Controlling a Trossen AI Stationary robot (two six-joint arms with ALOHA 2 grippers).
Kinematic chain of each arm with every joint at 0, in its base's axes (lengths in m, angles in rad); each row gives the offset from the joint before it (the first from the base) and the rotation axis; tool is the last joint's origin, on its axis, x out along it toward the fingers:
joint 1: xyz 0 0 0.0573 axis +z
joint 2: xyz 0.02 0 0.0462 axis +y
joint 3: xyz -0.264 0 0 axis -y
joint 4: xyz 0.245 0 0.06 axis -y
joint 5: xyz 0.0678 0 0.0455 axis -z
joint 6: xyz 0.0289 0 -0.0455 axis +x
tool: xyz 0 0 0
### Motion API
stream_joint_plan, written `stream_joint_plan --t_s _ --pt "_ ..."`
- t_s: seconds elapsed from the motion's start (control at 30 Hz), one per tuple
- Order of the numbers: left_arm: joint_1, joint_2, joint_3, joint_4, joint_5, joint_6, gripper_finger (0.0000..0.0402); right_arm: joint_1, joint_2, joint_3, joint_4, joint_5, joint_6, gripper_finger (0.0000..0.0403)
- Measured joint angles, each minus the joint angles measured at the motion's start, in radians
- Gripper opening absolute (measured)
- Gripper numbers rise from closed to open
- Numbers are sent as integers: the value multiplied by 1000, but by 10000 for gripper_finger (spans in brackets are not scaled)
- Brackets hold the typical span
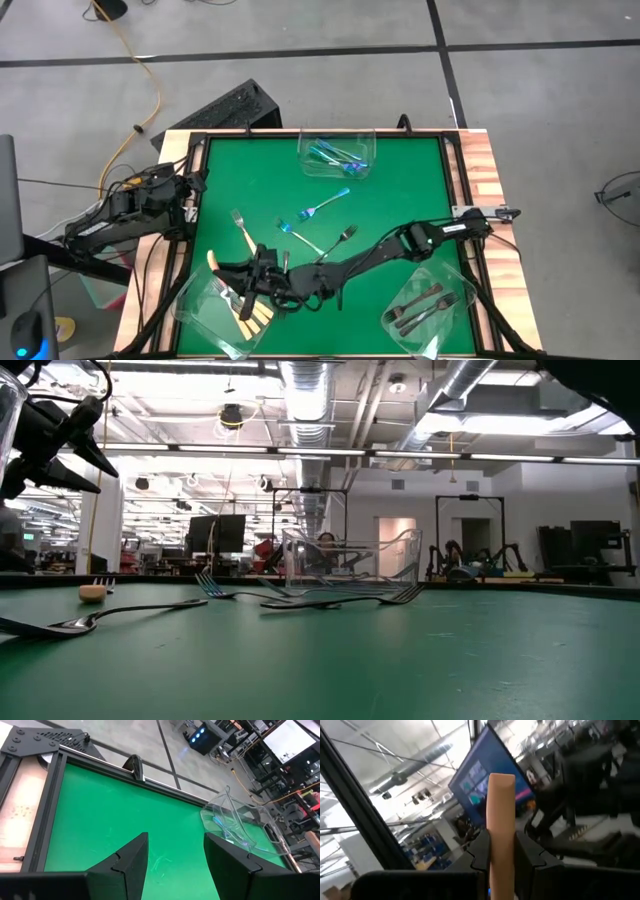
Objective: Sort silverware by color (type)
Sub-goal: Put the orange fork into the bottom left transparent bin
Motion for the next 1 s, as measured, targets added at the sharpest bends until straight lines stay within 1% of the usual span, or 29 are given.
stream_joint_plan --t_s 0.17,0.33,0.47,0.6,0.83,1.0 --pt "0 0 0 0 0 0 176 0 17 1 -60 -16 95 60" --pt "0 0 0 0 1 0 176 2 30 -4 -146 -22 119 60" --pt "0 0 0 0 1 0 176 5 30 -2 -171 -23 134 60" --pt "0 0 0 0 1 0 176 8 36 -2 -268 -22 170 60" --pt "0 0 0 0 1 0 176 6 35 -2 -286 -42 172 60" --pt "0 0 0 0 6 0 176 6 35 -2 -368 -42 187 60"
